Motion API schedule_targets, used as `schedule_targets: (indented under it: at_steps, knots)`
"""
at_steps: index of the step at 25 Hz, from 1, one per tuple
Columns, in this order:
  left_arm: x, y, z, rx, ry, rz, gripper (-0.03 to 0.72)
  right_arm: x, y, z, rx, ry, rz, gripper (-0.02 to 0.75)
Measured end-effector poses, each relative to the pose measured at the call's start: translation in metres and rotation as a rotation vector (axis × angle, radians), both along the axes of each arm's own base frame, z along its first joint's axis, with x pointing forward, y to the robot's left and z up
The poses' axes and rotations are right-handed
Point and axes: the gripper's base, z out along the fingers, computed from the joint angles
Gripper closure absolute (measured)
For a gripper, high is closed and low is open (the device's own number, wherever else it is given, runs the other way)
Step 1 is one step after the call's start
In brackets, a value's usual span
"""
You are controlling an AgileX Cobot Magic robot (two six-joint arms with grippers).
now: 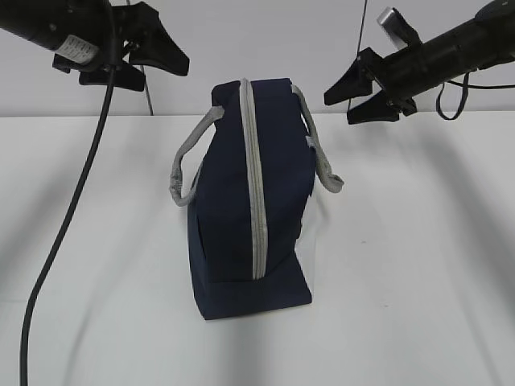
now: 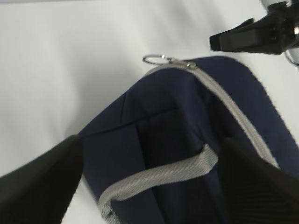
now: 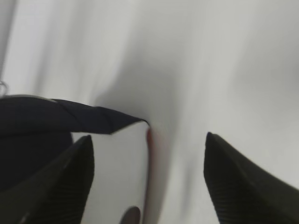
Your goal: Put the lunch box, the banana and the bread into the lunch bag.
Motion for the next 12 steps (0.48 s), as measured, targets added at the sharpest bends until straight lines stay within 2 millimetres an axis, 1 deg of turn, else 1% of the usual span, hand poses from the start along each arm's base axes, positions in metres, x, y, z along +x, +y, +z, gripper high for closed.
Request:
schedule_targets:
  at_steps: [3, 5, 7, 9, 11, 12]
  knots:
    - [-0.003, 0.006, -0.007, 0.068, 0.078, 0.03, 0.106, -0.01, -0.003, 0.011, -0.181, 0.12, -0.066, 0.179]
    - [-0.006, 0.009, -0.01, 0.105, 0.123, 0.044, 0.106, -0.018, -0.005, 0.023, -0.238, 0.144, -0.095, 0.183]
    - [-0.008, 0.013, -0.014, 0.142, 0.19, 0.09, 0.106, -0.031, -0.004, 0.043, -0.268, 0.141, -0.11, 0.197]
    - [-0.011, 0.019, -0.019, 0.209, 0.247, 0.13, 0.106, -0.043, -0.004, 0.058, -0.274, 0.141, -0.121, 0.205]
    - [-0.015, 0.025, -0.021, 0.263, 0.293, 0.157, 0.11, -0.058, -0.004, 0.07, -0.294, 0.148, -0.134, 0.213]
    - [-0.017, 0.027, -0.021, 0.289, 0.305, 0.162, 0.118, -0.064, -0.005, 0.073, -0.301, 0.158, -0.139, 0.215]
